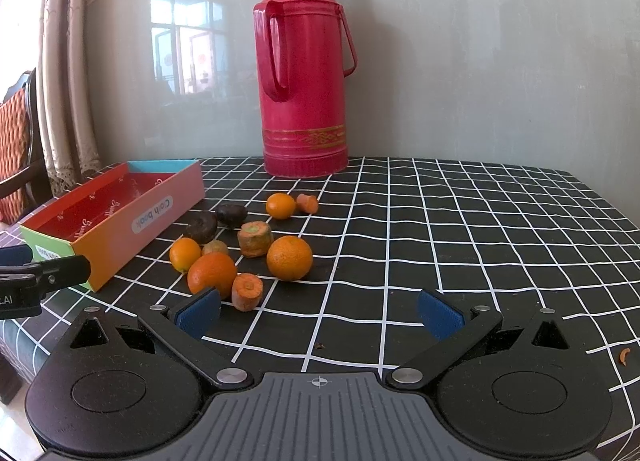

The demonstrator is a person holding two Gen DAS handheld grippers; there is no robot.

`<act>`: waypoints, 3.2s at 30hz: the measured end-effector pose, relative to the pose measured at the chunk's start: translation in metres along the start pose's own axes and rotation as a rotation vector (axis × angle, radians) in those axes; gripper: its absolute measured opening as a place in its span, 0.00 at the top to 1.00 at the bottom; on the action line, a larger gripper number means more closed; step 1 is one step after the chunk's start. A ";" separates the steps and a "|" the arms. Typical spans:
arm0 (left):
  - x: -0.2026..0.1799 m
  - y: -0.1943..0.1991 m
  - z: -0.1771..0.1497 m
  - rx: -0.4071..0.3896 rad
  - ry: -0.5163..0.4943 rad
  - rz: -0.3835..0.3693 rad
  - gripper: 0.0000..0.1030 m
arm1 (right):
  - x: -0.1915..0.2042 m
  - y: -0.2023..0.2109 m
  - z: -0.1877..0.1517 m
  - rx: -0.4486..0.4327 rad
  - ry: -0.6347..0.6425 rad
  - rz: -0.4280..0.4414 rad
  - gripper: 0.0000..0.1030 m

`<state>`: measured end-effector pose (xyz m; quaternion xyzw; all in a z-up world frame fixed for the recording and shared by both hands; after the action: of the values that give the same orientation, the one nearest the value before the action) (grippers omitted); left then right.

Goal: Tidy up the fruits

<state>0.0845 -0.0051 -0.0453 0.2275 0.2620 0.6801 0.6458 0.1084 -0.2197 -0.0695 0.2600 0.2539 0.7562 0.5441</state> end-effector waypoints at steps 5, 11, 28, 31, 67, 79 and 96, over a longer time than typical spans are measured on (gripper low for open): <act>0.000 0.000 0.000 0.001 -0.003 0.002 0.05 | 0.000 0.000 0.000 0.000 -0.002 -0.003 0.00; 0.000 -0.001 0.000 0.002 -0.004 0.006 0.05 | -0.001 0.000 0.000 0.002 0.001 -0.002 0.00; -0.001 0.000 0.002 0.005 0.001 0.005 0.06 | -0.003 0.002 0.001 -0.018 0.000 -0.040 0.00; -0.004 0.001 0.001 -0.003 0.002 -0.026 0.06 | -0.009 0.009 0.004 -0.060 -0.007 -0.080 0.00; -0.108 -0.106 0.023 0.174 -0.119 -0.148 0.69 | -0.082 -0.044 0.019 0.088 -0.129 -0.109 0.00; -0.052 -0.049 0.049 -0.022 -0.087 -0.009 0.70 | -0.065 -0.048 0.014 0.091 -0.050 -0.138 0.00; 0.079 -0.009 0.041 -0.096 0.109 0.208 0.07 | 0.032 -0.018 0.038 -0.147 0.085 -0.021 0.00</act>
<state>0.1125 0.0769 -0.0221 0.1848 0.2387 0.7666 0.5667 0.1374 -0.1803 -0.0493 0.1842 0.2232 0.7775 0.5583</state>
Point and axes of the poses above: each gripper's, at about its wrist camera, not at the fingertips, and y roughly against the way its jaws point, x to its left, z to its top, the point moved 9 cm from there along -y, roughly the way its jaws point, and after that the axes turned 15 degrees about x, right-handed, at the moved point
